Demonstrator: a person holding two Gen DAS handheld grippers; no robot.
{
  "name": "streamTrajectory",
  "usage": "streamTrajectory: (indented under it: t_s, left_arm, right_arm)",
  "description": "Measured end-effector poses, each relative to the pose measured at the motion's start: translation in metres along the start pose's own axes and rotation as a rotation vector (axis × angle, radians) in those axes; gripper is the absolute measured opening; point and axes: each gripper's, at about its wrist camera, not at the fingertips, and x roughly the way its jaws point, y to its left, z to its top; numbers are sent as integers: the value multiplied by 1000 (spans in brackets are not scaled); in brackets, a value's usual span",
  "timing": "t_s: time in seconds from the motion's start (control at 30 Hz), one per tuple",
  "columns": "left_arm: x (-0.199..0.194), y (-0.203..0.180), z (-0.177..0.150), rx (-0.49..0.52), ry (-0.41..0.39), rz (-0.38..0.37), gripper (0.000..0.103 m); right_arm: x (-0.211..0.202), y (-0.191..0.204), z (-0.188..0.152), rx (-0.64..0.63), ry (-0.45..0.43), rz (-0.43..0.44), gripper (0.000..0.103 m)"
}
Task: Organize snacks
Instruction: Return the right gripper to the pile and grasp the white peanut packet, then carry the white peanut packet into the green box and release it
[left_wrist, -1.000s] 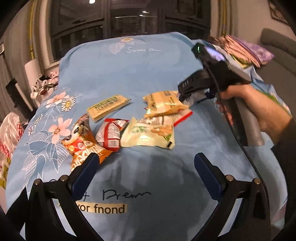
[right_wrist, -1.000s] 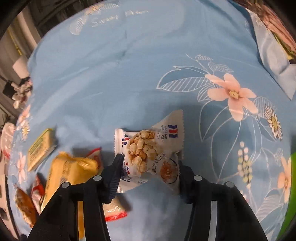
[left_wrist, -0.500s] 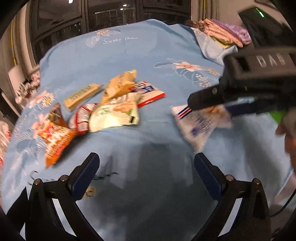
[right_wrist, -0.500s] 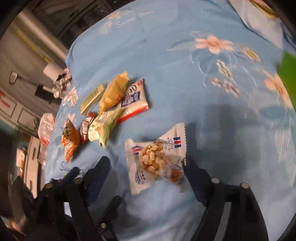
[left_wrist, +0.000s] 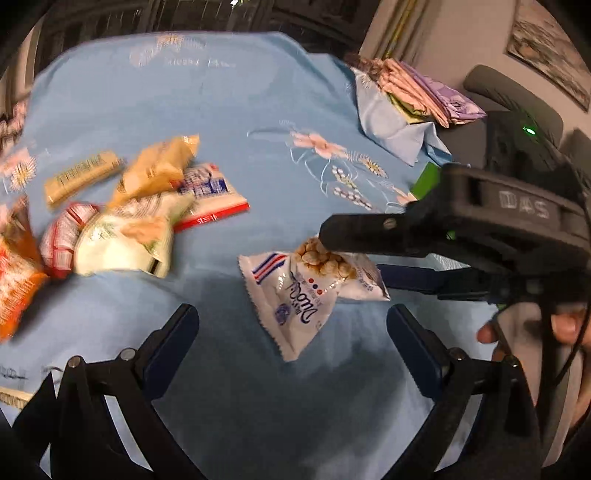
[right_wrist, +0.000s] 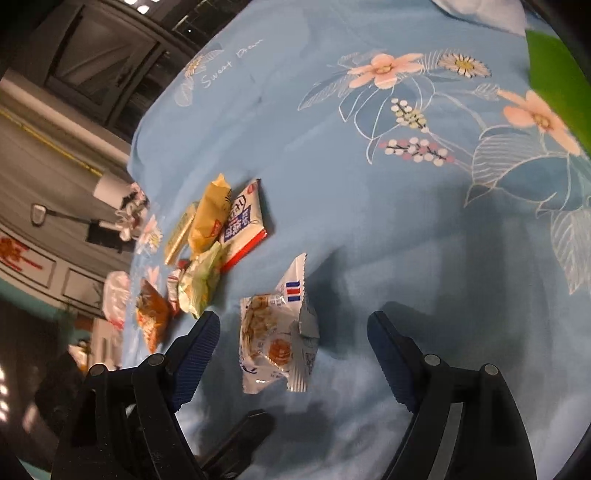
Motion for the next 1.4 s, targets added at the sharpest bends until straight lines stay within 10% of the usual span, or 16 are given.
streamTrajectory:
  t_s: [0.17, 0.27, 0.43, 0.97, 1.4]
  left_arm:
    - [7, 4, 4, -74, 1, -41, 92]
    - [7, 5, 7, -96, -7, -47, 67]
    - [12, 6, 7, -107, 22, -54, 40]
    - [-4, -33, 16, -15, -26, -159, 36]
    - [27, -199, 64, 235, -7, -325, 36]
  right_arm:
    - [6, -1, 2, -14, -1, -3, 83]
    - [8, -4, 2, -7, -2, 12, 81]
    - [16, 3, 1, -77, 14, 45, 41]
    - [-42, -6, -6, -114, -125, 60, 39]
    - [-193, -83, 2, -23, -425, -108, 39]
